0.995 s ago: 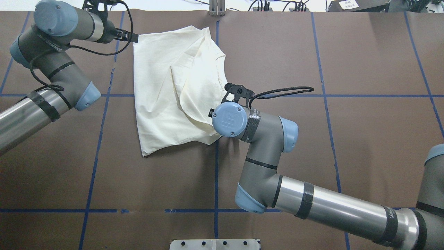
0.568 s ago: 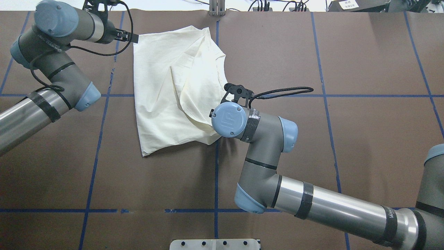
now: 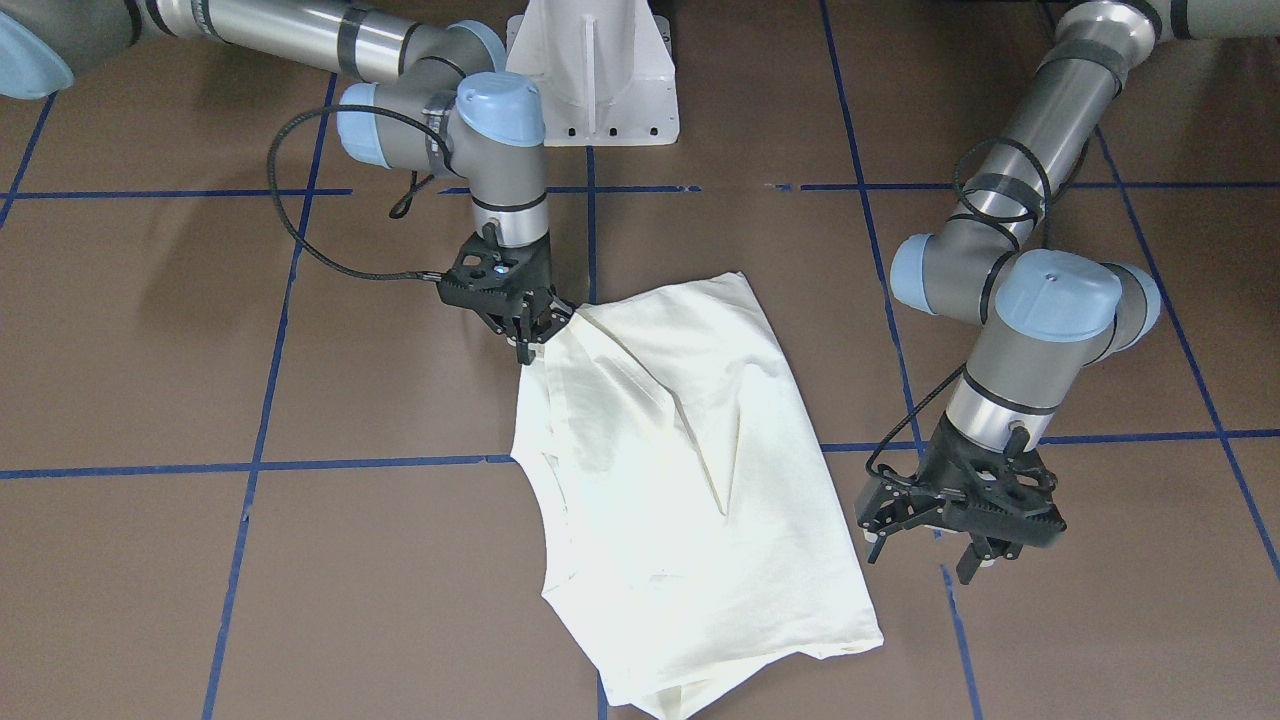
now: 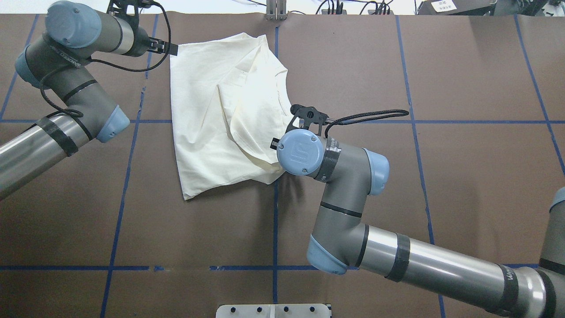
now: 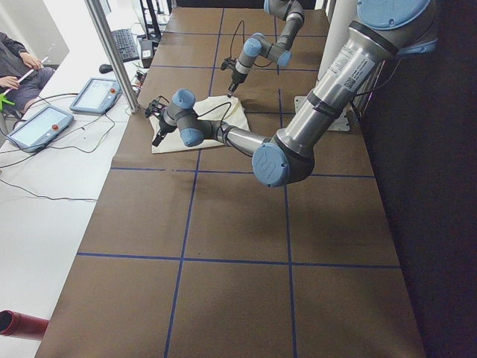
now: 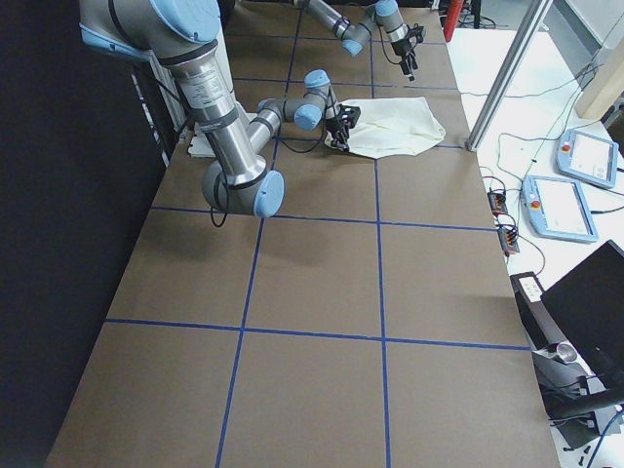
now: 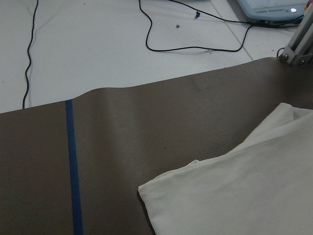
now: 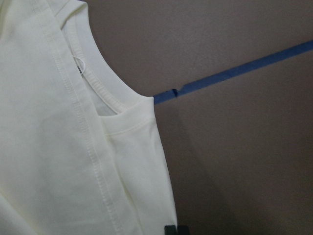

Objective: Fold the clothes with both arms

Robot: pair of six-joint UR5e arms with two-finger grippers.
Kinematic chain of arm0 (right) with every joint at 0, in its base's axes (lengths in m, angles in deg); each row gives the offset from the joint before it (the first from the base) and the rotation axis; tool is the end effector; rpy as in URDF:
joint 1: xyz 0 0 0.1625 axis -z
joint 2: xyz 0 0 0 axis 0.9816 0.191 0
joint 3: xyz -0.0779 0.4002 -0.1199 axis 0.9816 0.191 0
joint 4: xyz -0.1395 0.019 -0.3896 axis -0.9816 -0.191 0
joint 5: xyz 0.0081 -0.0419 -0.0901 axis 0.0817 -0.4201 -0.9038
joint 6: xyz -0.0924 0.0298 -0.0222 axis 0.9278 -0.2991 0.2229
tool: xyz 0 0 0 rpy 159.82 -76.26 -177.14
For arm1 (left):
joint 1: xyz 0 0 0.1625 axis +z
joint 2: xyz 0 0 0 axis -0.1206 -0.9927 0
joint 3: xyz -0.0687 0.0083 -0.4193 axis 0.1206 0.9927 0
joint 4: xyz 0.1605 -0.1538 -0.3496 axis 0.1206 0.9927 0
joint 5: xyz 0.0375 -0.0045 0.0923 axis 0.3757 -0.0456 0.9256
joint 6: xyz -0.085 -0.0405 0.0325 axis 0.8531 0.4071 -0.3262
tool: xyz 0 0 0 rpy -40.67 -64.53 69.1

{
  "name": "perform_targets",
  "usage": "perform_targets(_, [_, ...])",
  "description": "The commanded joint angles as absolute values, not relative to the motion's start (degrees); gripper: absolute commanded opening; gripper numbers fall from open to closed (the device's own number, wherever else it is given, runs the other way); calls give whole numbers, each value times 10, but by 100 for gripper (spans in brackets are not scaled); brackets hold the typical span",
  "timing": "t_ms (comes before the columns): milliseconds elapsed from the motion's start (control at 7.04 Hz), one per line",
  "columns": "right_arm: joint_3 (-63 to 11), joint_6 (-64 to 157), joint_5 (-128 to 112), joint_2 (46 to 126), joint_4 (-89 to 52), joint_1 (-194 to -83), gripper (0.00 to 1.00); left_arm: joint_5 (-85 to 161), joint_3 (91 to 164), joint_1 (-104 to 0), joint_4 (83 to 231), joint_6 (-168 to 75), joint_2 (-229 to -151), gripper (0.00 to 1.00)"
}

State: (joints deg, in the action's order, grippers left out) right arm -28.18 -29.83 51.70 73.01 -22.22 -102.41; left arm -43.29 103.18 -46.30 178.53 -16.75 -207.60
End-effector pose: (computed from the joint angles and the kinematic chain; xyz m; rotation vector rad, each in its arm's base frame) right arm -0.5669 -0.4040 0.2644 0.2635 -0.8168 0.4836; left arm 0.3715 -0.6828 0.3669 0.6814 0.8478 0.0022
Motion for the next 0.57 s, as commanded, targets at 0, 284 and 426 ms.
perform_targets(0, [-401,-320,462,833,-223,-965,0,-433,1033,-460,1785,-167,-2076,100])
perform_targets(284, [-432,-338,415,880,-223,-917,23,-435,1051,-456,1783,-167,-2074,100])
perform_targets(426, [-432,-327,419,878,-223,-916,99,-436,1072,-452,1781,-167,-2063,100])
